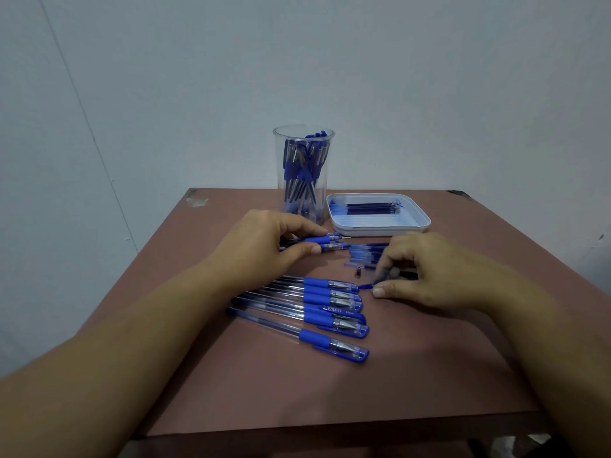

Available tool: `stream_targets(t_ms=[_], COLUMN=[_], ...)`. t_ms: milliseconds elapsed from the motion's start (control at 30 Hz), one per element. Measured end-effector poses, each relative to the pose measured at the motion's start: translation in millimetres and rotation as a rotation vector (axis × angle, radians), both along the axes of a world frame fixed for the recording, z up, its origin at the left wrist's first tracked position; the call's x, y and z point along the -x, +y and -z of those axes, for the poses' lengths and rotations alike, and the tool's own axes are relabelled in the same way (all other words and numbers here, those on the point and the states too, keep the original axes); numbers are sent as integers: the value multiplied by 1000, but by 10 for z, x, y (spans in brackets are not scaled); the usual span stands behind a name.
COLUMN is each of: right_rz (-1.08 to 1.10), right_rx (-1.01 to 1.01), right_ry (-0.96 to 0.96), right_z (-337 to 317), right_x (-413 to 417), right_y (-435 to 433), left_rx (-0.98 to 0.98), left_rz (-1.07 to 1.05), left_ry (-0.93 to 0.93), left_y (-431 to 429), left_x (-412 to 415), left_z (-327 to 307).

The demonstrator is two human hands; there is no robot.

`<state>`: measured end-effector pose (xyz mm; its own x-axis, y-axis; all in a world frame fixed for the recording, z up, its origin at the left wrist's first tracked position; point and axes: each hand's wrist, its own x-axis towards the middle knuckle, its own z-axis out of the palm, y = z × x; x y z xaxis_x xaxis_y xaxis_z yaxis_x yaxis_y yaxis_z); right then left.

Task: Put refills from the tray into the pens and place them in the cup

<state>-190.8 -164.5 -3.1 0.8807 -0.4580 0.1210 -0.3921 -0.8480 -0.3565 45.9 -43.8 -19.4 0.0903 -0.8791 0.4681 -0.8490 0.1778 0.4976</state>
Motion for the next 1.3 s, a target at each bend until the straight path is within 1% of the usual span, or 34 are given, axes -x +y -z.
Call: stream_targets(t_ms=[67,200,267,333,433,600,667,767,900,1067,1300], right_rz=[16,18,-15,-48,-92,-17,-8,-55,-125,-56,-70], right_rx=[23,205,248,258,236,181,190,201,198,146,160], right_ry=[-82,-399,-478,-483,-443,-402,-428,-498,-495,-542,-517], right_z=[3,49,85,130,170,123,106,99,145,126,131], right_x=[-7,-109,-182,-247,-308,-154,-92,-155,-272,-171,-188], right_y=[-5,-32,-21,-8,15,-76,-104,-54,-23,-49,-43], left_rx=[-6,-7,4,13,17,10,2,-8,16,5,-3], left_rz=[4,31,47,63,80,46,36,37,56,48,64], left_ry=[-3,-23,-20,-10,-2,-17,-20,-28,-25,-19,2], left_y=[0,5,5,5,5,-6,-11,-15,-9,-6,-2], left_x=[4,27,50,73,82,37,34,46,46,27,36], left_z=[2,16,25,30,38,46,48,53,47,33,52])
